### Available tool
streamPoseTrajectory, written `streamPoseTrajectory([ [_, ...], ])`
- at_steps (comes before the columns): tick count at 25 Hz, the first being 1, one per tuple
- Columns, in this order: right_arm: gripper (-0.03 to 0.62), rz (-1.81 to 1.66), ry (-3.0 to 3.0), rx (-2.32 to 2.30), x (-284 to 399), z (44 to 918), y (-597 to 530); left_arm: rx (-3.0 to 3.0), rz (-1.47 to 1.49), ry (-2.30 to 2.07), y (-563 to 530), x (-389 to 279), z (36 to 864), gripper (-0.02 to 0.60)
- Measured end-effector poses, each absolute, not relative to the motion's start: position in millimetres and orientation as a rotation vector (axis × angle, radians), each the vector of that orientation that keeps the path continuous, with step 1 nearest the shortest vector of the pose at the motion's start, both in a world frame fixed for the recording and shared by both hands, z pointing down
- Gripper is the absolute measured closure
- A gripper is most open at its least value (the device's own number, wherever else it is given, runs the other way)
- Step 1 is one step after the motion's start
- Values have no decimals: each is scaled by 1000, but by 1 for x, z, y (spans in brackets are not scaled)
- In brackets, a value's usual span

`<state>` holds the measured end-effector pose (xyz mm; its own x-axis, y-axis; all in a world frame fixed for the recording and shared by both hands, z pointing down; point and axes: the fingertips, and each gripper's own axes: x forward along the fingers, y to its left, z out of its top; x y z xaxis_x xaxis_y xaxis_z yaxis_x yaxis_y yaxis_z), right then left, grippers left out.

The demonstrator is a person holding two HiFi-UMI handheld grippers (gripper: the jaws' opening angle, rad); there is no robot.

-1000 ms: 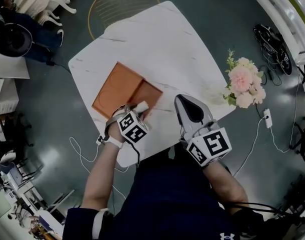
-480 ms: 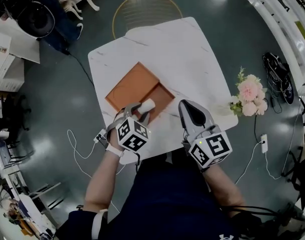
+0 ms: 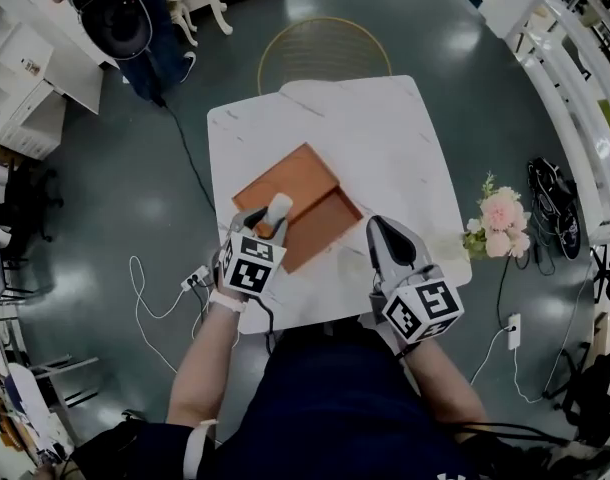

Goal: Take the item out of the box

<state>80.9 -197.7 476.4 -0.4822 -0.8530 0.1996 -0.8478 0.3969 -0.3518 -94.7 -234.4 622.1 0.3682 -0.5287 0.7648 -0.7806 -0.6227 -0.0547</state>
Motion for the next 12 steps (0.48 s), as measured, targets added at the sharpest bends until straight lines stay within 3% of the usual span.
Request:
streamPoseTrajectory([
  [12,591,-694,2630,-1560,58,483,-207,2215,1280,-1103,-271,-137,680,413],
])
